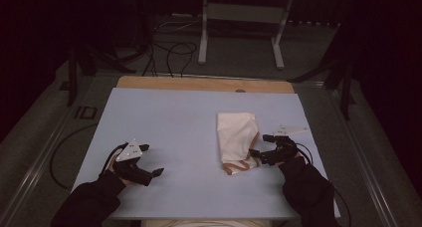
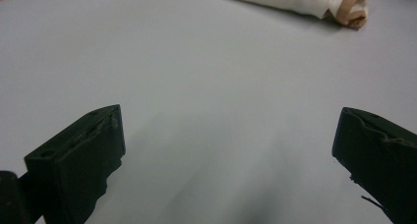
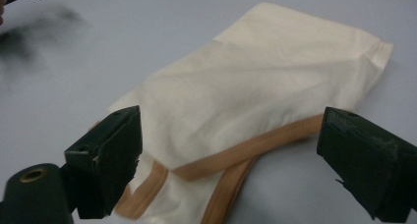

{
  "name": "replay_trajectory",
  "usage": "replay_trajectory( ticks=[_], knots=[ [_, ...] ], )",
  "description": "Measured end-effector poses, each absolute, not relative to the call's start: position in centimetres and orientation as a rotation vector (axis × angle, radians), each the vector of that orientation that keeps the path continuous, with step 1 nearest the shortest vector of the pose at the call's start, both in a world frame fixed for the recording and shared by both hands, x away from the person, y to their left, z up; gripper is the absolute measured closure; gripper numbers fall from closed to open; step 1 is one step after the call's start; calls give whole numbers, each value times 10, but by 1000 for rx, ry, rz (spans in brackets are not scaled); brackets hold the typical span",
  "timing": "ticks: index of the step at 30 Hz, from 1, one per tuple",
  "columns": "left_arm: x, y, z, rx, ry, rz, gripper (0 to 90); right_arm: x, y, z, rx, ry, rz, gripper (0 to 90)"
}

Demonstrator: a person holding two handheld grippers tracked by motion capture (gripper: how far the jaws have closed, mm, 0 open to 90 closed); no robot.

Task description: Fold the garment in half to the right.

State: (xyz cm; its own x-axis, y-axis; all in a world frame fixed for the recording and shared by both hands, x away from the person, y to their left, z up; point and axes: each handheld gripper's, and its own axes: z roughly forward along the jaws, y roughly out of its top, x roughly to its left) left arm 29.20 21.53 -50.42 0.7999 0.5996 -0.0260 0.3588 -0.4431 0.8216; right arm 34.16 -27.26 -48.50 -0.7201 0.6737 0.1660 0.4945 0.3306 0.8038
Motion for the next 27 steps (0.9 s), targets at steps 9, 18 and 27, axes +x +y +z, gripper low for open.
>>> replay_trajectory(
  ticks=[9,18,27],
  knots=[
    [289,228,-509,2072,751,353,4,315,-276,-498,1080,2368,1343,99],
    [285,234,-508,2061,762,369,4,294,-282,-514,1100,2354,1294,98],
    [284,231,-509,2057,766,380,4,294,-286,-517,1083,2321,1237,99]
  ],
)
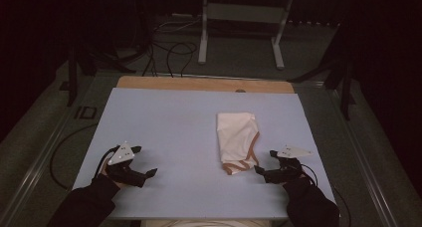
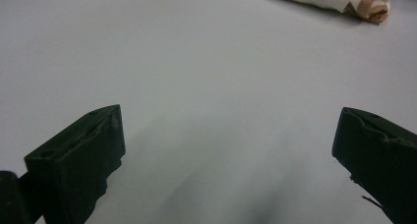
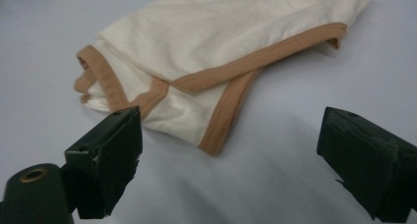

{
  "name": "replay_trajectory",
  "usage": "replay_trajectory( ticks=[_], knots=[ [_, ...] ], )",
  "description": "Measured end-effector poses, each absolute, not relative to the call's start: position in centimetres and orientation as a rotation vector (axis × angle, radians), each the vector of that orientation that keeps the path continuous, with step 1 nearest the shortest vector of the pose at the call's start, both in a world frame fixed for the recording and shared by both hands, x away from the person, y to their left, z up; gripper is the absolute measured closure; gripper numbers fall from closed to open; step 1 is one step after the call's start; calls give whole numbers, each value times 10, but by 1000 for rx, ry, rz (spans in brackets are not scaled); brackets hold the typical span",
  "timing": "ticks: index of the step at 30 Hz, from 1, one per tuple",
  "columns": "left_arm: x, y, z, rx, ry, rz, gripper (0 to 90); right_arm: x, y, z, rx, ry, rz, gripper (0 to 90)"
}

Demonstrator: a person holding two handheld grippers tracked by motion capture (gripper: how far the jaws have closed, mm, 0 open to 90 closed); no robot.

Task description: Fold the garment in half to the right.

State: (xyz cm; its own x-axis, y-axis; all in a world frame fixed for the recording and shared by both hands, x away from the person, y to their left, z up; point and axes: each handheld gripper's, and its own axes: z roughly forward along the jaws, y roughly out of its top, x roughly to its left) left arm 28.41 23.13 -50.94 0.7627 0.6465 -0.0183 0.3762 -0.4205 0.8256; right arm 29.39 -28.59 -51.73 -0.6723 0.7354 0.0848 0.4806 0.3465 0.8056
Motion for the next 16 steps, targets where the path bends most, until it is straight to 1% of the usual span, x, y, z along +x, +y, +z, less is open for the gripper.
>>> replay_trajectory(
  ticks=[16],
  knots=[
    [283,227,-509,2044,756,384,4,294,-286,-516,1098,2326,1200,99]
  ],
)
